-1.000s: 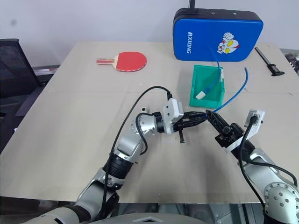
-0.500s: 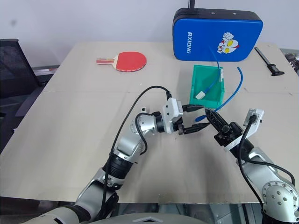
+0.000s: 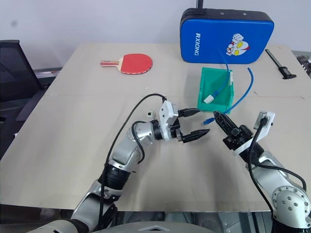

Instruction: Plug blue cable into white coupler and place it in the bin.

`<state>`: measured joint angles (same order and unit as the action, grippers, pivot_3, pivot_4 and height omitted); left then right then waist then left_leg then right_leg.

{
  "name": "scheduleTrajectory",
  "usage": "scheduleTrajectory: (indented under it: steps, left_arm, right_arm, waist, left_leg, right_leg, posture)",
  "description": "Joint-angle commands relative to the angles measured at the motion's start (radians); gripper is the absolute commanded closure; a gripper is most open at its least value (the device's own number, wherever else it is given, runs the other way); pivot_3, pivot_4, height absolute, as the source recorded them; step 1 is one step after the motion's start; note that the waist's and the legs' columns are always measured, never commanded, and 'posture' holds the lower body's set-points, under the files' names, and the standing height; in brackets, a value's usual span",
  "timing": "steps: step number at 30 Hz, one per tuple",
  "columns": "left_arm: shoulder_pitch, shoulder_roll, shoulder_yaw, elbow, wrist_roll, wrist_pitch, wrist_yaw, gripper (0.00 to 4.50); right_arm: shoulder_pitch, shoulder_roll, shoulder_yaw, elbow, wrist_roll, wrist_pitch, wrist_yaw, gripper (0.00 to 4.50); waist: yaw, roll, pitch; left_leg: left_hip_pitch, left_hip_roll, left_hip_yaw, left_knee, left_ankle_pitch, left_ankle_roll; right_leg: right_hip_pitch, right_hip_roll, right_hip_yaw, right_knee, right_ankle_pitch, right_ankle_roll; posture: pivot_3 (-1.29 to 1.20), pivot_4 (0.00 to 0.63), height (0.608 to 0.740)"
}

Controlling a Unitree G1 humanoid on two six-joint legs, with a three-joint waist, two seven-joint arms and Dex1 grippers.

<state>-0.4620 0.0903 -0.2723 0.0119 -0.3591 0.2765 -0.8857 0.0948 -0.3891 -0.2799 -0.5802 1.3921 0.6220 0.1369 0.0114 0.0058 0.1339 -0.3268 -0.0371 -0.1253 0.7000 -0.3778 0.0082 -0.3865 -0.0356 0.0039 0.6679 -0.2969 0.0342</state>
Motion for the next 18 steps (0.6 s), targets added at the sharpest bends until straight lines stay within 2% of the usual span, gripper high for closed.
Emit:
scheduleTrajectory:
  steps: [1, 3, 6, 10, 12, 14, 18]
  left_arm:
    - [-0.006, -0.009, 0.014, -0.058, -0.054, 0.050, 0.000, 0.10]
    - [-0.011, 0.001, -0.003, -0.049, -0.025, 0.020, -0.011, 0.10]
    - [-0.010, 0.009, -0.025, -0.041, 0.003, -0.012, -0.023, 0.76]
    - [-0.005, 0.015, -0.044, -0.023, 0.037, -0.060, -0.028, 2.60]
    - [-0.005, 0.018, -0.052, -0.013, 0.052, -0.085, -0.031, 3.37]
    - [-0.004, 0.018, -0.052, -0.006, 0.055, -0.095, -0.031, 4.39]
    - [-0.001, 0.020, -0.051, 0.000, 0.056, -0.100, -0.032, 4.46]
  right_arm:
    - [-0.016, -0.009, -0.009, -0.015, 0.013, -0.014, 0.021, 4.50]
    - [-0.015, -0.012, -0.012, -0.010, 0.013, -0.012, 0.028, 4.50]
    - [-0.015, -0.014, -0.014, -0.009, 0.016, -0.013, 0.028, 4.50]
    - [-0.020, -0.016, -0.015, -0.014, 0.024, -0.013, 0.017, 4.50]
    - [-0.021, -0.016, -0.015, -0.017, 0.029, -0.013, 0.011, 4.50]
    - [-0.022, -0.017, -0.014, -0.019, 0.034, -0.012, 0.006, 4.50]
    - [-0.028, -0.021, -0.014, -0.019, 0.041, -0.011, -0.002, 4.50]
  waist:
    - [-0.001, 0.000, 0.000]
    - [-0.001, 0.000, 0.000]
    - [0.000, 0.000, 0.000]
    - [0.000, 0.000, 0.000]
    - [0.000, 0.000, 0.000]
    - [0.000, 0.000, 0.000]
    - [0.000, 0.000, 0.000]
  left_leg:
    - [0.000, 0.000, 0.000, 0.000, 0.000, 0.000]
    - [0.000, 0.000, 0.000, 0.000, 0.000, 0.000]
    - [0.000, 0.000, 0.000, 0.000, 0.000, 0.000]
    - [0.000, 0.000, 0.000, 0.000, 0.000, 0.000]
    - [0.000, 0.000, 0.000, 0.000, 0.000, 0.000]
    - [0.000, 0.000, 0.000, 0.000, 0.000, 0.000]
    - [0.000, 0.000, 0.000, 0.000, 0.000, 0.000]
  right_leg:
    - [0.000, 0.000, 0.000, 0.000, 0.000, 0.000]
    - [0.000, 0.000, 0.000, 0.000, 0.000, 0.000]
    - [0.000, 0.000, 0.000, 0.000, 0.000, 0.000]
    - [0.000, 0.000, 0.000, 0.000, 0.000, 0.000]
    - [0.000, 0.000, 0.000, 0.000, 0.000, 0.000]
    - [0.000, 0.000, 0.000, 0.000, 0.000, 0.000]
    - [0.000, 0.000, 0.000, -0.001, 0.000, 0.000]
  posture:
    - [0.00, 0.150, 0.740]
    - [0.00, 0.150, 0.740]
    - [0.00, 0.150, 0.740]
    - [0.00, 0.150, 0.740]
    - [0.00, 0.150, 0.740]
    - [0.00, 0.150, 0.740]
    - [0.00, 0.150, 0.740]
